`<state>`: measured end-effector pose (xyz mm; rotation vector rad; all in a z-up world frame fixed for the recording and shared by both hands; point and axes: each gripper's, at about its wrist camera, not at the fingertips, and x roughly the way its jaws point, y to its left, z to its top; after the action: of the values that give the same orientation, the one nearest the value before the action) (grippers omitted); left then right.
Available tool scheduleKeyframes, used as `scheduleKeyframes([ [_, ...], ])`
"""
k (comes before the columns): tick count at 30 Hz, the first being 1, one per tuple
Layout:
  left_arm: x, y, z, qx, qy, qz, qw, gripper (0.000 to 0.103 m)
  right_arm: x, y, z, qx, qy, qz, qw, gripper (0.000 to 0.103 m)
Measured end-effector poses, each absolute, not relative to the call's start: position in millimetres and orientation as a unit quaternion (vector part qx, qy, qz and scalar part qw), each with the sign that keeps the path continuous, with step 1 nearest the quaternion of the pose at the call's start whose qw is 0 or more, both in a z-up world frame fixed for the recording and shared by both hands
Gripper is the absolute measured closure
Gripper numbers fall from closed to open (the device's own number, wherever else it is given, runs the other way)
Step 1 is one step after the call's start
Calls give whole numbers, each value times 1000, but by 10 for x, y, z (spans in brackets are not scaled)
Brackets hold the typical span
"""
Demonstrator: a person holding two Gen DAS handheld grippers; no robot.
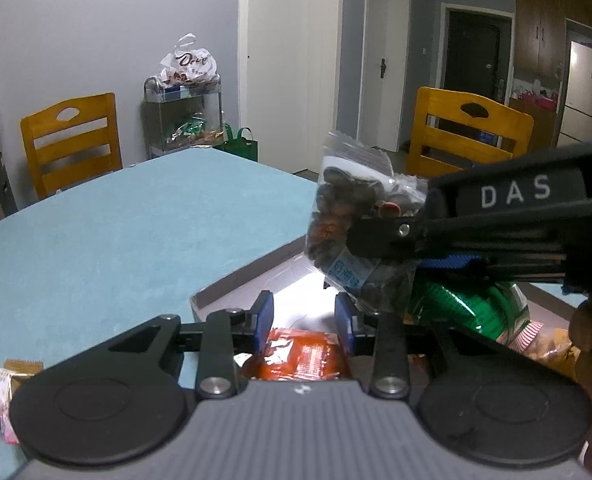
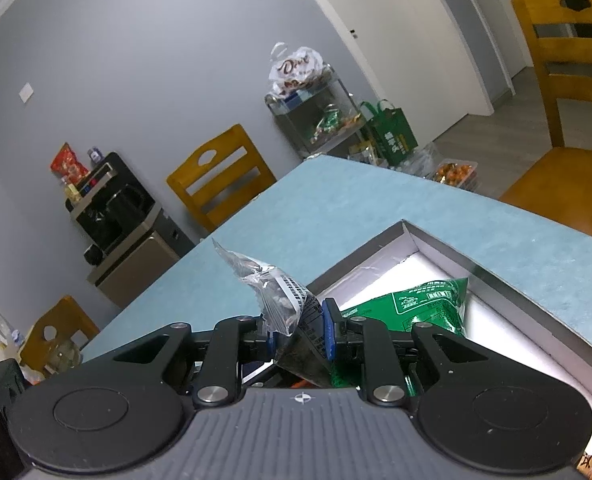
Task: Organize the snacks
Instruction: 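Lower both snacks into the box and open both tools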
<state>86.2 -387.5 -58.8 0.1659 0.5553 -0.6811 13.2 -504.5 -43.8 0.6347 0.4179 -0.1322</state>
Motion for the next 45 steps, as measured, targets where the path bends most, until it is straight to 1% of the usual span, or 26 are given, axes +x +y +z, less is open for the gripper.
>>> scheduleKeyframes([
  [17, 697, -3608, -446, 69, 259, -315, 910, 71, 235, -4857, -402, 273, 211, -69, 936, 78],
  [23, 661, -3501, -423, 66, 264, -315, 909, 71, 280, -4813, -409, 273, 215, -73, 935, 76],
  [28, 639, -3370, -416, 58, 270, -312, 909, 71, 287, -4815, -380, 281, 204, -76, 935, 66],
  [32, 631, -3245, -429, 51, 274, -307, 910, 69, 286, -4807, -372, 277, 203, -80, 936, 61],
  [33, 634, -3215, -432, 49, 276, -307, 909, 68, 280, -4803, -366, 277, 203, -79, 936, 57],
  [34, 639, -3187, -436, 47, 279, -306, 909, 63, 274, -4798, -357, 277, 202, -77, 936, 50],
  [35, 657, -3174, -429, 44, 283, -306, 908, 55, 262, -4794, -348, 279, 200, -75, 936, 45],
  [36, 661, -3146, -434, 40, 285, -306, 908, 52, 247, -4794, -337, 279, 197, -74, 937, 39],
  [37, 662, -3119, -437, 37, 286, -305, 908, 48, 235, -4786, -327, 279, 194, -74, 938, 37],
  [39, 658, -3075, -448, 35, 286, -304, 908, 46, 225, -4776, -309, 278, 192, -74, 938, 35],
  [42, 649, -3030, -454, 35, 289, -303, 907, 41, 205, -4762, -285, 278, 192, -73, 938, 25],
  [45, 622, -2981, -445, 31, 286, -302, 909, 37, 159, -4736, -241, 273, 186, -70, 941, 22],
])
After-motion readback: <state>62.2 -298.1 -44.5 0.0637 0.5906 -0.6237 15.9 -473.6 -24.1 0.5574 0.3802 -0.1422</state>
